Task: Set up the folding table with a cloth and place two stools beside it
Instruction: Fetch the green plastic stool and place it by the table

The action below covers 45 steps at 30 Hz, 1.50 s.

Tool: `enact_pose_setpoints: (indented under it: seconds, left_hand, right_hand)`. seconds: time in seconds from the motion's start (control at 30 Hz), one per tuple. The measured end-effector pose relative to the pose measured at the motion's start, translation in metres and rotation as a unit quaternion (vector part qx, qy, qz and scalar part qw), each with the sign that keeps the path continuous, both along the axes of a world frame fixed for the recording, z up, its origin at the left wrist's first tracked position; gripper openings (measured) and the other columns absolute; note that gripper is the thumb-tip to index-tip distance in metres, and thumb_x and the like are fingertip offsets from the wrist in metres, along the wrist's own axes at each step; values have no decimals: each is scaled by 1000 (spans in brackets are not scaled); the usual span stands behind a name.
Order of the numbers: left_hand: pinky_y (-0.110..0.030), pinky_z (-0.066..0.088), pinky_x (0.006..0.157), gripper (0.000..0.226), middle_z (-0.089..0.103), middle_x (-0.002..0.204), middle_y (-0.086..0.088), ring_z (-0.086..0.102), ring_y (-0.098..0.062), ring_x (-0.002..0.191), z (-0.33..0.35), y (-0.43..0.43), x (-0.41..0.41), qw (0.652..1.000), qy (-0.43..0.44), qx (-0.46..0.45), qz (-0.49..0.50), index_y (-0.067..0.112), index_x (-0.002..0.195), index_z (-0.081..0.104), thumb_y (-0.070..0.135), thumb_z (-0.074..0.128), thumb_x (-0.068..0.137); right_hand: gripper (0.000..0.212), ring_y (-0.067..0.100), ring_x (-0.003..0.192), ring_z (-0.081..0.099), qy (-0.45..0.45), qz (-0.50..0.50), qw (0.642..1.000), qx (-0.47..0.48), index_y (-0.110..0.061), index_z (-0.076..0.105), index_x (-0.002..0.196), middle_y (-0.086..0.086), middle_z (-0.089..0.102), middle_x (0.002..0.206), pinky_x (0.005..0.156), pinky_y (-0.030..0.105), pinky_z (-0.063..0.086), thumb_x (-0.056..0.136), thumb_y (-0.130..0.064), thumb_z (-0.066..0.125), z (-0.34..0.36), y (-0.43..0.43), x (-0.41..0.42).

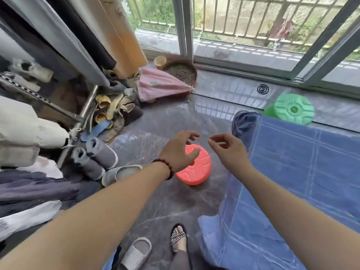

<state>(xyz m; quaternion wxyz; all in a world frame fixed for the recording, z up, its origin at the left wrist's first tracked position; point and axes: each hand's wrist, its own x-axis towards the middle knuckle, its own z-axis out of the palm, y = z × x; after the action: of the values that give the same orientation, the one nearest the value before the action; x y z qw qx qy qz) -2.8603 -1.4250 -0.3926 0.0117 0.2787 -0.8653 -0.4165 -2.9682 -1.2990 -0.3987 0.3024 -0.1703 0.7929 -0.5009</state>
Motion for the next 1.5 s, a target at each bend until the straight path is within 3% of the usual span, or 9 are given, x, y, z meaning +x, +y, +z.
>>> enact_pose_setpoints:
  seconds: [0.13, 0.27, 0.37, 0.47, 0.57, 0.73, 0.83, 1.0, 1.5]
  left_hand:
    - [-27, 44, 87, 35, 59, 110, -2, 56, -15, 96, -84, -20, -7, 1000, -21, -10, -19, 17, 115, 57, 18, 66, 80]
    - [-24, 41, 86, 33, 60, 109, -3, 57, -17, 97, -172, -32, -17, 998, -34, -31, -33, 15, 115, 57, 18, 64, 82]
    - [-18, 33, 81, 34, 61, 111, -3, 55, -19, 102, -233, -34, -21, 995, -56, -53, -68, 15, 117, 56, 15, 61, 83]
    - [-27, 37, 93, 46, 59, 118, -1, 52, -21, 112, -289, -37, -21, 987, -90, -91, -96, 20, 125, 49, 17, 60, 80]
    - [-45, 37, 99, 53, 53, 128, 1, 45, -25, 122, -336, -36, -16, 952, -206, -173, -144, 23, 132, 39, 23, 57, 83]
    - [-48, 33, 100, 48, 49, 128, -1, 42, -24, 122, -402, -38, -3, 888, -300, -262, -229, 23, 123, 42, 19, 60, 79]
    - [-45, 34, 98, 56, 47, 133, 0, 40, -23, 124, -424, -45, -1, 881, -293, -256, -268, 22, 127, 39, 29, 64, 78]
    - [-50, 29, 103, 63, 35, 144, 8, 28, -22, 131, -445, -47, 9, 853, -291, -289, -322, 25, 137, 35, 44, 57, 81]
    - [-54, 20, 107, 57, 35, 144, 8, 28, -22, 131, -443, -71, 23, 839, -304, -297, -339, 25, 135, 38, 47, 53, 84]
  right_hand:
    - [4, 9, 74, 62, 15, 22, 999, 26, -20, 65, 82, -7, 66, 79, 65, 16, 45, 84, -18, 68, -84, -25, -2]
    - [9, 2, 64, 56, 30, 31, 998, 42, -21, 63, 79, -7, 63, 76, 56, 4, 38, 84, -13, 66, -176, -48, 1]
    - [12, 3, 64, 54, 61, 69, 993, 75, -24, 61, 79, -9, 61, 76, 55, 9, 36, 83, -14, 66, -245, -54, 5]
    - [7, 12, 75, 58, 116, 131, 978, 118, -16, 67, 90, -3, 67, 87, 63, 16, 33, 83, -15, 65, -300, -54, 3]
    - [19, 20, 96, 60, 165, 192, 953, 164, -15, 67, 102, 0, 68, 106, 79, 25, 40, 84, -18, 64, -344, -51, 1]
    - [30, 25, 119, 49, 220, 287, 901, 240, -19, 64, 115, 3, 55, 127, 97, 38, 41, 85, -23, 61, -401, -50, -5]
    - [45, 24, 136, 30, 254, 321, 871, 273, -22, 54, 130, 3, 30, 151, 108, 38, 32, 86, -27, 61, -423, -49, -10]
    - [59, 30, 145, 3, 216, 336, 860, 317, -32, 36, 142, -5, 1, 159, 109, 53, 29, 88, -31, 58, -444, -48, 4]
    - [60, 32, 145, -7, 179, 335, 866, 326, -38, 23, 146, -5, -7, 159, 112, 51, 25, 93, -36, 50, -453, -61, 34]
